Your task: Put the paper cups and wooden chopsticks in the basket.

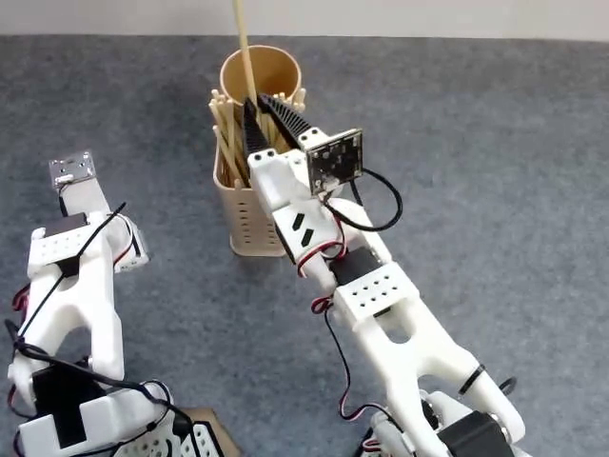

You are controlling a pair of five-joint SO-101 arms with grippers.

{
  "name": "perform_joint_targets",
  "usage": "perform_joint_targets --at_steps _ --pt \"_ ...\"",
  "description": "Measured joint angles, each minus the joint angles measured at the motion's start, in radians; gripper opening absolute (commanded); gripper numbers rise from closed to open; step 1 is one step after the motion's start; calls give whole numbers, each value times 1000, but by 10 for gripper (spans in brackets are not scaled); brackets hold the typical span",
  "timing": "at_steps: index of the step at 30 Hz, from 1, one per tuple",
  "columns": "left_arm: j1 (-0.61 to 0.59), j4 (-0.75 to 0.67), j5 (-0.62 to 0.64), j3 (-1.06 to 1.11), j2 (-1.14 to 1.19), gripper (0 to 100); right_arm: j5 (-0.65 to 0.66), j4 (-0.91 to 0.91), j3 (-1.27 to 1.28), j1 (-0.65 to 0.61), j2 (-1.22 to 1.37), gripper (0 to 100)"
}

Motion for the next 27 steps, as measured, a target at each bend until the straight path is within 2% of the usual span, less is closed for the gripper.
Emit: perform_joint_targets --at_steps 12,15,18,21,27 --pt "0 0 0 0 0 207 0 0 2 0 0 124" --pt "0 0 0 0 0 207 2 55 -31 0 -18 124" --pt "0 0 0 0 0 207 2 250 -127 6 -81 124" --pt "0 -17 0 -2 0 207 35 531 -290 6 -153 124" --pt "0 -72 0 -187 5 207 272 1231 -646 6 -282 124"
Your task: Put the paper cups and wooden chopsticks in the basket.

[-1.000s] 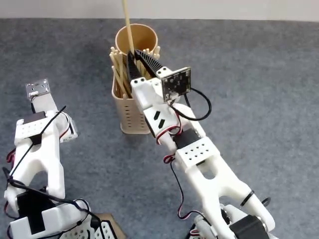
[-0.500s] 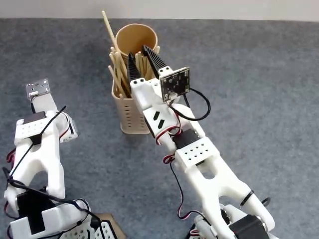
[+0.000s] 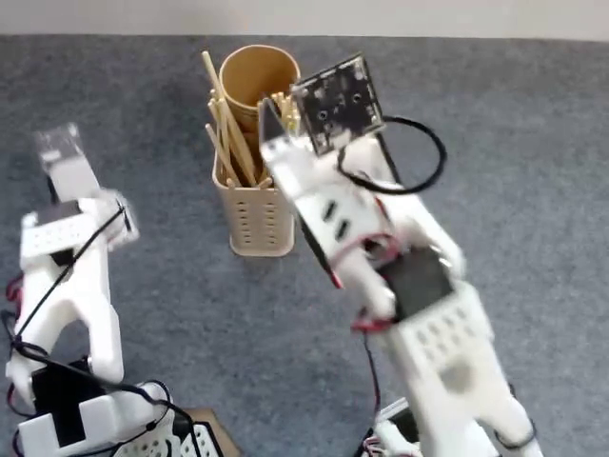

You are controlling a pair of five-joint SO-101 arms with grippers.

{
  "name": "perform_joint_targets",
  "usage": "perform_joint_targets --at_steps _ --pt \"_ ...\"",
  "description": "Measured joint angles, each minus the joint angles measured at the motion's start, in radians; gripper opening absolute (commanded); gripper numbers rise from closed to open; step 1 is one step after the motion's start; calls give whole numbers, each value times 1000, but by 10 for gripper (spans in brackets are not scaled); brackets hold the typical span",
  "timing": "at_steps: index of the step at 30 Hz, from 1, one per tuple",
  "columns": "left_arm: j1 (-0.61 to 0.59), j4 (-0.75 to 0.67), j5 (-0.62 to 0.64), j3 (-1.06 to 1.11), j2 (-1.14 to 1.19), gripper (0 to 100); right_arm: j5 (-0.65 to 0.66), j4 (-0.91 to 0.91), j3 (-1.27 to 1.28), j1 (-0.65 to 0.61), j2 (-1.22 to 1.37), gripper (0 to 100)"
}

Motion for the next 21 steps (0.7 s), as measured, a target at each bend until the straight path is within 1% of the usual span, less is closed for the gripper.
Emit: perform_joint_targets --at_steps 3,5,6,8,10,15,21 --pt "23 0 -31 -172 0 207 51 310 -52 32 -54 124" --pt "69 0 -87 -288 2 207 58 430 -15 71 -86 124" --pt "97 0 -109 -344 9 207 61 448 20 89 -101 124" --pt "155 25 -126 -457 31 207 61 437 123 126 -141 124" --pt "207 84 -135 -583 69 207 61 381 259 153 -192 124" --pt "324 296 -138 -930 236 207 61 190 643 204 -334 124" --pt "402 511 -141 -1344 485 207 61 91 977 209 -505 124"
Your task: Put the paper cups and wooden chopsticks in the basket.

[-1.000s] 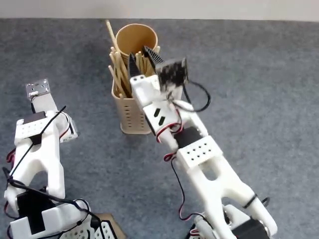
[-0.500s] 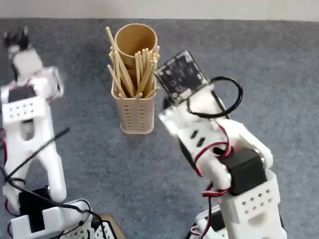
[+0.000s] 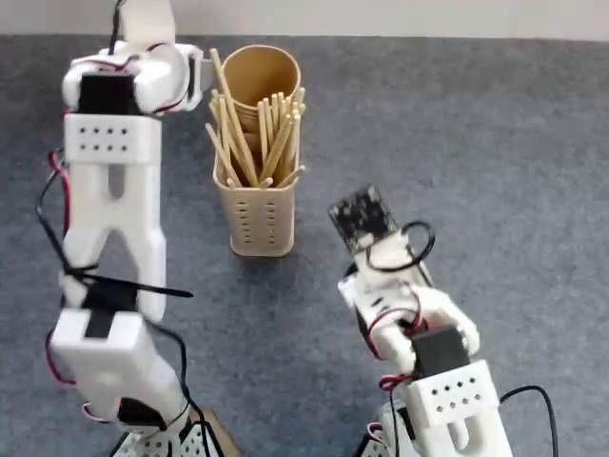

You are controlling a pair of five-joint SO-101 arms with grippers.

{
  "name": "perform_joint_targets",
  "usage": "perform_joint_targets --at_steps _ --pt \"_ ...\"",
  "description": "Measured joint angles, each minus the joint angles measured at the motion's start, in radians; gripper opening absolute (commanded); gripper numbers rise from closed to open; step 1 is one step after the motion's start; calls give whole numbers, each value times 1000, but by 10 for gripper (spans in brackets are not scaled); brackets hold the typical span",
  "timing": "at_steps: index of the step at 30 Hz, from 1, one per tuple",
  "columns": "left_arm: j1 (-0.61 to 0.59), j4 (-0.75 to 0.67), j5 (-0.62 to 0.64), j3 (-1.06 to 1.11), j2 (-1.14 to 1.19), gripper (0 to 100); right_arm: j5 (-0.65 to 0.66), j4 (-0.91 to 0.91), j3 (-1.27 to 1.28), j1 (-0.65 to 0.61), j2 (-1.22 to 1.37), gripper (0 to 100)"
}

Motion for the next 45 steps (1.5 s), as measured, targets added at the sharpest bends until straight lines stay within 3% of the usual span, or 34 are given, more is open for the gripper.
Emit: perform_joint_targets --at_steps 9,15,18,22,26,31,39,45 --pt "44 281 0 -525 110 207 0 -75 172 0 -80 124" --pt "38 377 0 -531 155 206 0 -74 176 5 -86 124" --pt "8 434 0 -509 118 206 0 -23 173 64 -92 122" --pt "-40 443 0 -381 -66 195 -71 74 44 192 -158 5" --pt "-43 443 -2 -126 -400 161 -114 195 -68 273 -313 22" --pt "-48 390 -5 411 -867 162 -114 253 23 285 -560 22" --pt "-46 -80 -44 1464 -1412 161 -114 216 259 307 -620 22" --pt "-46 -299 -44 1995 -1714 161 -114 212 393 405 -629 22"
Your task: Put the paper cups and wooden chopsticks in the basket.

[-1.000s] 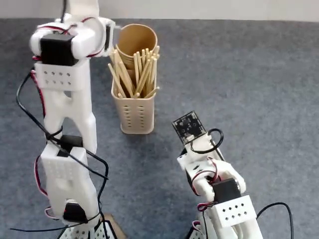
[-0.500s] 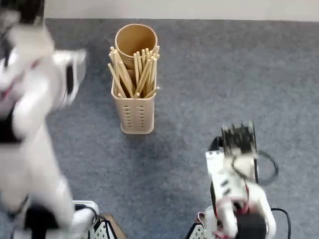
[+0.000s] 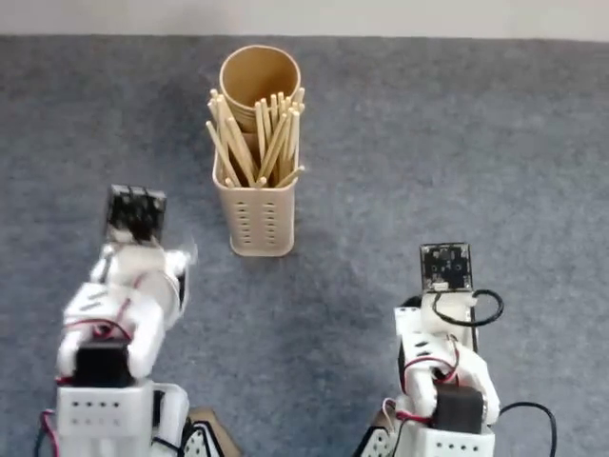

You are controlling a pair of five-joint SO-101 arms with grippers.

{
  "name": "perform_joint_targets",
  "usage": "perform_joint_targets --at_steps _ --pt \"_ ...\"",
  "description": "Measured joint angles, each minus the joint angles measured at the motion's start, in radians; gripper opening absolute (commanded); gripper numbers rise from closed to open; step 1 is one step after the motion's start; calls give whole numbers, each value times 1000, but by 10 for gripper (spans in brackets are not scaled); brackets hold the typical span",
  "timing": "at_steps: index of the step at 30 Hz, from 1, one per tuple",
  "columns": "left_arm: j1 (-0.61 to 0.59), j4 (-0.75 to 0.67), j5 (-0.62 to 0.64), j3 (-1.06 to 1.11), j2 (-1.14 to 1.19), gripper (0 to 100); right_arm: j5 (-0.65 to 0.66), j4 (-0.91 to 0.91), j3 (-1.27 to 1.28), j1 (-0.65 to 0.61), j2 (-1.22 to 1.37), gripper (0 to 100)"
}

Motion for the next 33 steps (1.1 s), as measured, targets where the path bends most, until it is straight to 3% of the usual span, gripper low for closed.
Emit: perform_joint_targets --at_steps 10,23,27,33 --pt "0 -25 0 473 -361 159 -2 0 130 94 2 22" --pt "-235 206 0 477 -396 159 -2 0 130 219 2 22" --pt "-255 290 0 477 -396 159 -2 0 130 219 2 22" --pt "-256 296 0 477 -396 159 -2 0 130 219 2 22"
